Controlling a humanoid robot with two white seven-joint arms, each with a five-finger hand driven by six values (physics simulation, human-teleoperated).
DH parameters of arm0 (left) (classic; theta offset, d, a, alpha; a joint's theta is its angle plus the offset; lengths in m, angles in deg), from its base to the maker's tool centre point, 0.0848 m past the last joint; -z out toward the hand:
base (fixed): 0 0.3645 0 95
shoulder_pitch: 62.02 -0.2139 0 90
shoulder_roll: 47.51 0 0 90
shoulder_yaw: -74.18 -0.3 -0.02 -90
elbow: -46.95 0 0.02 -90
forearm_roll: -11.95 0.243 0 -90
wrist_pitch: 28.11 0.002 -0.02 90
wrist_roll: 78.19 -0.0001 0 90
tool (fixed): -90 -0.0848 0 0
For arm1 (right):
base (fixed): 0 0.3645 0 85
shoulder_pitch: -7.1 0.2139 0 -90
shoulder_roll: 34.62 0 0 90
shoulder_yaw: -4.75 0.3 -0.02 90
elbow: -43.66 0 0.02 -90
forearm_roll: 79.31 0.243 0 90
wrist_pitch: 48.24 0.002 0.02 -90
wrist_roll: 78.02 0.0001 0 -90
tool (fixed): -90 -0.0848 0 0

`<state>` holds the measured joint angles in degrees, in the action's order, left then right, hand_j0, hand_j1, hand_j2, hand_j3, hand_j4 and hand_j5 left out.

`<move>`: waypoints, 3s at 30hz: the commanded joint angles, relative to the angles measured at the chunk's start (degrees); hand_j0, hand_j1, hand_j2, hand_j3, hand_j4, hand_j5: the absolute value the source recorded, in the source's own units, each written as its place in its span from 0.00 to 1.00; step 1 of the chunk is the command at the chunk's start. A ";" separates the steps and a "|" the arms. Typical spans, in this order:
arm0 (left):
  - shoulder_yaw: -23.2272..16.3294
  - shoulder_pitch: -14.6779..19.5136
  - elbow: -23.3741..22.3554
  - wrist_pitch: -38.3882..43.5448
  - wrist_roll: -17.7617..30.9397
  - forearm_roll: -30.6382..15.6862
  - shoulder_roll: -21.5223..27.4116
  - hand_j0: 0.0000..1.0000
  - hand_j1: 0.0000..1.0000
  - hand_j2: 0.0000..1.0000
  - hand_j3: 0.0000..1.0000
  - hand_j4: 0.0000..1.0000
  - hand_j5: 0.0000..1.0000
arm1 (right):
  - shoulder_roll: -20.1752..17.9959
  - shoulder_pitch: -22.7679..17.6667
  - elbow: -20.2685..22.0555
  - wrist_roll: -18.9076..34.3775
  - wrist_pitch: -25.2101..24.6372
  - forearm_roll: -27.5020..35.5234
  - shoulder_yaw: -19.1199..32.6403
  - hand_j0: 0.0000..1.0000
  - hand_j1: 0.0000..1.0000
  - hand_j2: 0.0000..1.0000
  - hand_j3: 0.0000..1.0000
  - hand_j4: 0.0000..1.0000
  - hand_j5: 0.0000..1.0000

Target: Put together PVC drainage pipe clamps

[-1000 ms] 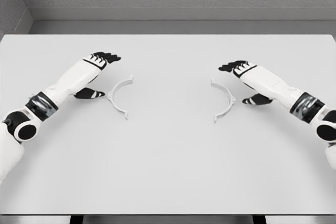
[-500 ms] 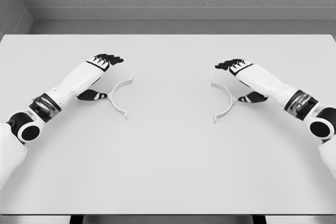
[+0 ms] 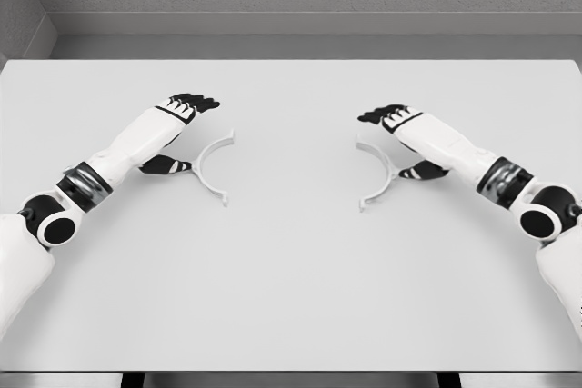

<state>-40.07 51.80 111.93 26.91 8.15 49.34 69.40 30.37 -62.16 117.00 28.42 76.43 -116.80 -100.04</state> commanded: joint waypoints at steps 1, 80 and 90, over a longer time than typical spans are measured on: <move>0.08 -0.09 0.15 -0.02 -0.03 -0.39 -0.20 1.00 1.00 1.00 1.00 1.00 1.00 | 0.67 0.00 0.04 0.00 -0.65 0.30 -0.95 1.00 1.00 1.00 1.00 1.00 1.00; 0.26 -2.72 4.45 -0.02 -0.03 -0.57 -2.57 1.00 1.00 1.00 1.00 1.00 1.00 | 2.34 10.12 2.84 1.58 -7.60 2.59 8.01 1.00 1.00 1.00 1.00 1.00 1.00; 0.26 -2.72 4.54 -0.02 -0.03 -0.39 -2.83 1.00 1.00 1.00 1.00 1.00 1.00 | -9.35 -21.88 26.76 5.19 0.33 20.52 27.53 1.00 1.00 1.00 1.00 1.00 1.00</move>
<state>-39.83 49.08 116.37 26.91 8.16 49.28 66.62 22.39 -85.09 142.15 33.23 74.47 -98.48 -73.87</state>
